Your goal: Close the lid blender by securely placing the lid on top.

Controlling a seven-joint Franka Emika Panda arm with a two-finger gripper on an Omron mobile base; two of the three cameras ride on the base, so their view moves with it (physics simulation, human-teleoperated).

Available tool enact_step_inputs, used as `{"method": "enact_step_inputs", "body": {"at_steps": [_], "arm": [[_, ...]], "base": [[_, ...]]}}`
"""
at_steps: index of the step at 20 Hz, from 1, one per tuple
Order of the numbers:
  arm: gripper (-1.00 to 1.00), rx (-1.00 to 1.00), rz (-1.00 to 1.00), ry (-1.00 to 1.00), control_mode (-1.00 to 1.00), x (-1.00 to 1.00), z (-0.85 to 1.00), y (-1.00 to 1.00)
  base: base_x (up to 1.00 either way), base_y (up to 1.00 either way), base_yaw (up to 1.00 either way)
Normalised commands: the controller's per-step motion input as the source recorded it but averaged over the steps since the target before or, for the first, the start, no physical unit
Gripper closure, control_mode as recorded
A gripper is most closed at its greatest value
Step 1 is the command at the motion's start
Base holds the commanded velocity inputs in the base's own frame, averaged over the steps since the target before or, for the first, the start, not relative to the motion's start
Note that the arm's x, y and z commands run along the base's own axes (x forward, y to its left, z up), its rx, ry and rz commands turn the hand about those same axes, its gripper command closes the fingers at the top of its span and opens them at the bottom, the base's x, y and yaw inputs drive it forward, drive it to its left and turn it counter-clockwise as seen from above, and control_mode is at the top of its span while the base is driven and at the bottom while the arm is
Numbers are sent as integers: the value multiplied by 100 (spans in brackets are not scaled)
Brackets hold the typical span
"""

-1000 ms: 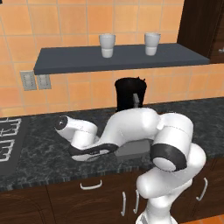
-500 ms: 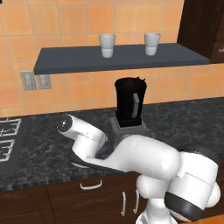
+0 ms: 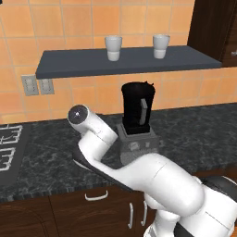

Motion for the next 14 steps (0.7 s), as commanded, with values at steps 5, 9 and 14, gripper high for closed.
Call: {"method": "enact_step_inputs", "body": {"at_steps": [5, 9, 14], "arm": [[100, 0, 19, 1, -100, -25, 81, 6], [100, 0, 25, 1, -100, -22, 78, 0], [100, 0, 29, 0, -100, -32, 84, 0]], "base": [[0, 0, 0], [0, 0, 0], [0, 0, 0]]}}
